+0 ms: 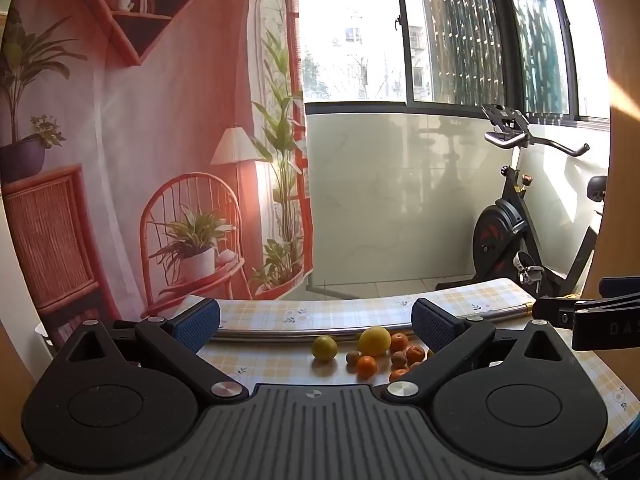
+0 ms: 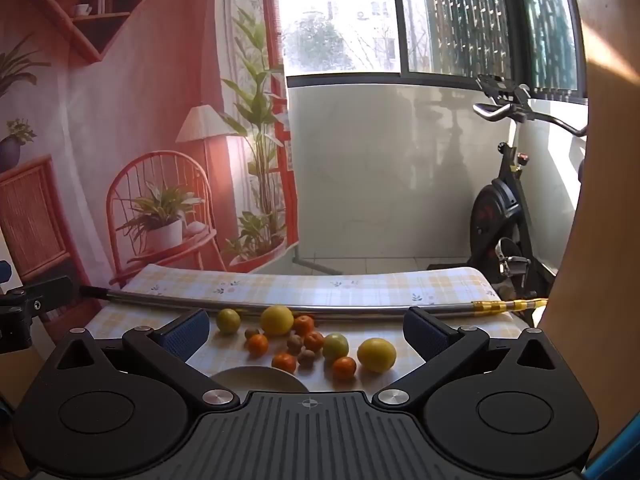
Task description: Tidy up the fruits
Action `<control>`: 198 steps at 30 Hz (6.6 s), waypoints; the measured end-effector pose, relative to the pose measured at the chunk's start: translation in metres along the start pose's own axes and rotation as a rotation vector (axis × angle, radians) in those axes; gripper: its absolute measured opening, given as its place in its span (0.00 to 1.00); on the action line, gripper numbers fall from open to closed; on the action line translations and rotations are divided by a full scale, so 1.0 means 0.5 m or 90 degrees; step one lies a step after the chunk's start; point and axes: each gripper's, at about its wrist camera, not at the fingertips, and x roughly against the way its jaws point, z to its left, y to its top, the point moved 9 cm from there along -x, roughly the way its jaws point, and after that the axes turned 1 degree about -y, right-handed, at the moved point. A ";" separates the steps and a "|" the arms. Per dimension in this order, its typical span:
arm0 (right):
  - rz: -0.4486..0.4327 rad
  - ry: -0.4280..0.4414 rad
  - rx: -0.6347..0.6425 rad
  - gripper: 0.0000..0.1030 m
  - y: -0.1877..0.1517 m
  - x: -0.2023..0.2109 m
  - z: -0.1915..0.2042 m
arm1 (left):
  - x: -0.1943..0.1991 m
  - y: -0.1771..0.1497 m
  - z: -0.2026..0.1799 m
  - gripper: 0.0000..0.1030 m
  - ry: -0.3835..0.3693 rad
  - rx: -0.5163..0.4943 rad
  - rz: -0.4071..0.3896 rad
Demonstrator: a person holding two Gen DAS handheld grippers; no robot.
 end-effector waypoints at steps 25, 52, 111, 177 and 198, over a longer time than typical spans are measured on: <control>-0.016 -0.010 -0.001 1.00 -0.004 0.008 0.002 | 0.016 0.000 0.004 1.00 -0.005 0.011 -0.023; -0.025 -0.012 -0.002 1.00 0.000 0.020 0.003 | 0.023 -0.002 0.001 1.00 -0.007 0.006 -0.027; -0.071 -0.009 0.046 1.00 -0.074 -0.175 -0.107 | -0.193 -0.091 0.090 0.99 -0.032 0.102 0.036; 0.082 0.036 -0.030 0.55 -0.294 -0.596 -0.212 | -0.541 -0.244 -0.045 0.93 -0.037 -0.057 0.219; 0.081 0.037 -0.034 0.55 -0.293 -0.596 -0.217 | -0.661 -0.318 -0.101 0.59 -0.141 0.040 0.327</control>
